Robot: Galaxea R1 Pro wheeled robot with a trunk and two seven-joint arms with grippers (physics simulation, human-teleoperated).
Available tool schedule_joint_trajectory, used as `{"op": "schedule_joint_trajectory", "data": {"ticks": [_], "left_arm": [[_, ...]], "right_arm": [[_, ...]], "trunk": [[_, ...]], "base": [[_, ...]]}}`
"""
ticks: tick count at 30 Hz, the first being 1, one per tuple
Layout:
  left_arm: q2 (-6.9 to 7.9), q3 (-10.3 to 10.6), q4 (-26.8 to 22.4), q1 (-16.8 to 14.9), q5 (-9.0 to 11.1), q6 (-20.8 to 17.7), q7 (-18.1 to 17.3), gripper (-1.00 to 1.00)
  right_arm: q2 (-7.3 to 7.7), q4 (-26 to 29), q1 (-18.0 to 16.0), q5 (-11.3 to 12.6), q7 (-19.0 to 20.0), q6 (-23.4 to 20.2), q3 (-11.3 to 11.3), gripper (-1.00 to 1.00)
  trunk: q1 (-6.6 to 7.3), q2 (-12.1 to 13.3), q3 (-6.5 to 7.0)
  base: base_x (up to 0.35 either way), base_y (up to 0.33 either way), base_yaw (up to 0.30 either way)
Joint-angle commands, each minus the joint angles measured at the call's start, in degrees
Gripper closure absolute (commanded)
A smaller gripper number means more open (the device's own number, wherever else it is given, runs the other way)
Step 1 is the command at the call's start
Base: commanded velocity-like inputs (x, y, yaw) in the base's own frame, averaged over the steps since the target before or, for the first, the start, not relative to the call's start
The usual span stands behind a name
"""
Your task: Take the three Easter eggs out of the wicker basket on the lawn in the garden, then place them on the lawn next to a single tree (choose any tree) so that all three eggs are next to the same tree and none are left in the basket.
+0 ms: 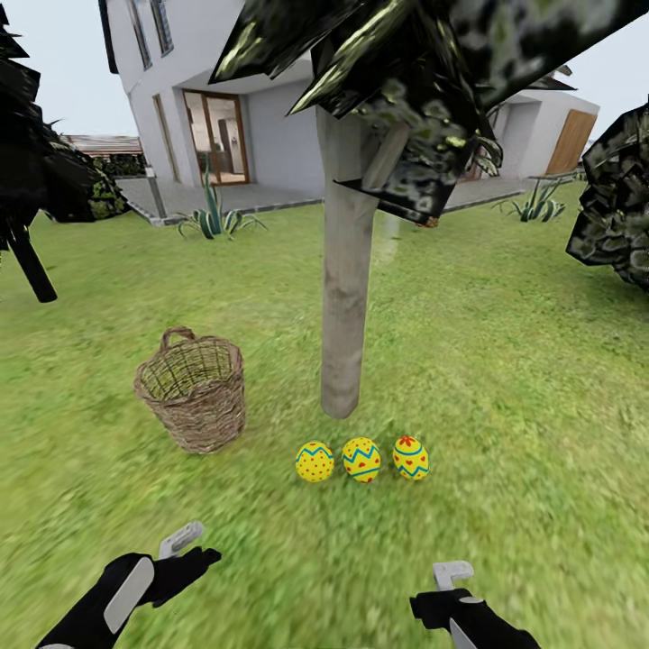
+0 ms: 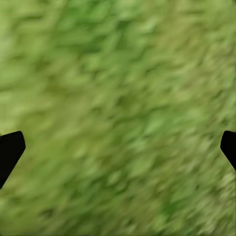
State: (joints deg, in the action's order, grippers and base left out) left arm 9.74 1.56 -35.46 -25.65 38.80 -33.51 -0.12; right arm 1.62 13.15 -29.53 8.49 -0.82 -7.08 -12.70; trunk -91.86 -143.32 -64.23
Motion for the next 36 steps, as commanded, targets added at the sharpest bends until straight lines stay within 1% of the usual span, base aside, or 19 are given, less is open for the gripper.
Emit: {"op": "schedule_joint_trajectory", "data": {"ticks": [1, 7, 9, 16, 20, 21, 22, 26, 27, 30, 32, 33, 36], "left_arm": [[0.04, 0.2, 0.1, 0.0, 0.1, -0.2, 0.3, -1.0], [0.16, 0.3, 1.2, 0.0, 0.1, -0.3, 0.8, -1.0], [0.14, 0.3, 2.7, 0.0, 0.1, -0.3, 0.8, -1.0], [0.0, 0.4, 4.0, 0.0, 0.0, -0.3, 0.8, -1.0], [-0.08, 1.6, 6.7, 0.0, 0.0, -0.1, 0.8, -1.0], [-0.16, 2.3, 7.6, 0.0, 0.0, -0.1, 0.8, -1.0], [-0.31, 3.1, 8.6, 0.0, 0.0, 0.3, 0.8, -1.0], [-0.5, 4.9, 10.5, 0.0, 0.1, 2.0, 0.7, -1.0], [-0.81, 5.4, 11.8, 0.0, 0.2, 2.6, 0.6, -1.0], [-1.43, 5.6, 13.7, 0.0, 0.2, 2.8, 0.6, -1.0], [-1.76, 5.6, 15.2, 0.0, 0.1, 3.2, 0.5, -1.0], [-1.88, 5.6, 16.4, 0.0, 0.1, 4.3, 0.4, -1.0], [-2.13, 5.9, 20.1, 0.0, 0.1, 9.1, 0.2, -1.0]], "right_arm": [[0.05, 0.1, 0.0, 0.7, -0.1, -0.3, -0.5, -1.0], [-0.01, 0.1, 0.0, 0.8, -0.1, -0.3, -0.5, -1.0], [0.0, 0.1, 0.0, 0.9, -0.1, -0.3, -0.5, -1.0], [-0.03, 0.0, 0.0, 0.8, -0.4, -0.3, -0.5, -1.0], [0.03, -0.1, 0.0, 0.9, -0.5, -0.3, -0.5, -1.0], [0.04, -0.5, 0.0, 1.0, -0.4, -0.2, -0.5, -1.0], [0.08, -1.2, 0.0, 1.0, -0.3, -0.2, -0.5, -1.0], [0.08, -3.3, 0.0, 1.0, -0.3, -0.2, -0.5, -1.0], [0.08, -5.2, 0.0, 1.0, -0.2, -0.2, -0.5, -1.0], [0.12, -8.1, 0.0, 1.0, -0.2, 0.8, -0.5, -1.0], [0.13, -10.1, 0.1, 1.0, -0.2, 2.9, -0.5, -1.0], [0.13, -11.4, 0.1, 1.0, -0.2, 4.8, -0.5, -1.0], [0.14, -13.6, 0.6, 1.0, -0.2, 7.2, -0.5, -1.0]], "trunk": [[0.03, 0.0, 0.18], [0.21, 0.1, 1.51], [0.65, 0.9, 1.87], [2.19, 3.7, 3.12], [3.07, 5.3, 3.84], [3.29, 5.7, 4.02], [3.5, 6.1, 4.2], [4.38, 7.7, 4.92], [4.6, 8.1, 5.1], [5.26, 9.3, 5.64], [5.7, 10.1, 5.99], [5.92, 10.5, 6.17], [6.58, 11.8, 6.71]], "base": [[0.0, 0.0, 0.0], [0.0, 0.0, 0.0], [0.0, 0.0, 0.0], [0.0, 0.0, 0.0], [0.0, 0.0, 0.0], [0.0, 0.0, 0.0], [0.0, 0.0, 0.0], [0.0, 0.0, 0.0], [0.0, 0.0, 0.0], [0.0, 0.0, 0.0], [0.0, 0.0, 0.0], [0.0, 0.0, 0.0], [0.0, 0.0, 0.0]]}}
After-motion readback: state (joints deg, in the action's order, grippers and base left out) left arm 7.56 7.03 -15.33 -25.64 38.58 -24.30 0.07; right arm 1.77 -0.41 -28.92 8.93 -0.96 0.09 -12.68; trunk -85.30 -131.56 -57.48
